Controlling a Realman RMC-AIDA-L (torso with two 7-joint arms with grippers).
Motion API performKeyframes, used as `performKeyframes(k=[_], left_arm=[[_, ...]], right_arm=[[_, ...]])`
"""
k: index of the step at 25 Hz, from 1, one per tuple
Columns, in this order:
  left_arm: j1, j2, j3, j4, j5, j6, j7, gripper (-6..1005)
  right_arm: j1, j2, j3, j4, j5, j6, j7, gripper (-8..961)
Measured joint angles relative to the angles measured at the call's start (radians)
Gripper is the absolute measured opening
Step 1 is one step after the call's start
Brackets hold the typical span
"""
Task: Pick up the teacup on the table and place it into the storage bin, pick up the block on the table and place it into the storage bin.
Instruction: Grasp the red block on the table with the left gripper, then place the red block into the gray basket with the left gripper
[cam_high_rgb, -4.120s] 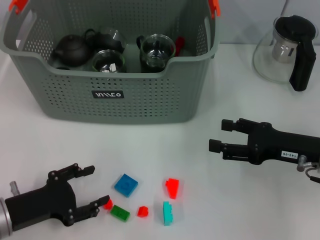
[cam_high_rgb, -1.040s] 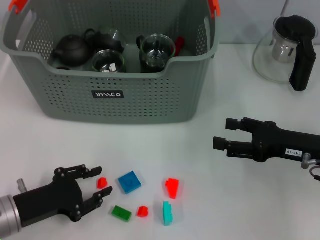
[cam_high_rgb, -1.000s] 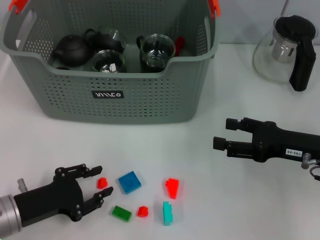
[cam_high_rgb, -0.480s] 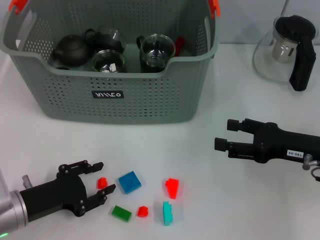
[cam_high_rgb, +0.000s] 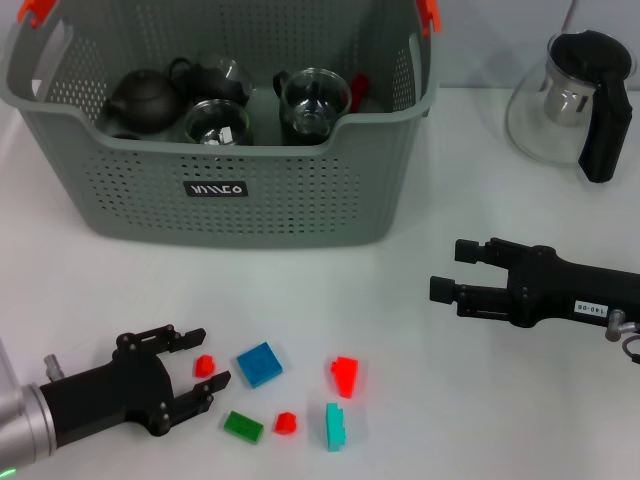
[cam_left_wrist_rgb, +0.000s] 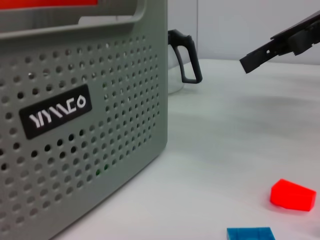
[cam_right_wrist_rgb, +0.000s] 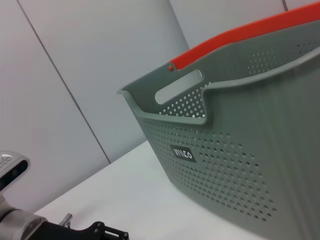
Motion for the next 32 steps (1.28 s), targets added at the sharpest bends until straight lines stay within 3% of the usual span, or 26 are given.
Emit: performKeyframes(k=[13,19,28,32], left_arm=[[0.002,0.001,0.006,0.004,0.003,-0.006,-0.003,567],[0.0,0.001,0.013,0.007,0.008,-0.018,0.002,328],[0.005,0.001,0.004,0.03,-0.002,0.026,-0.003,218],[0.005,0.01,-0.028,0.059,-0.007,0.137,-0.044,193]], right_arm=[[-0.002,0.0,-0.002,0.0,0.0,0.0,0.0,927],[-0.002,0.0,-0.004,0.0,0.0,0.0,0.001,927],[-0.001,0.0,-0.003,0.0,0.0,-0.002,0.003,927],[0.001,0.0,-0.003,0.0,0.0,-0.001,0.003,926]])
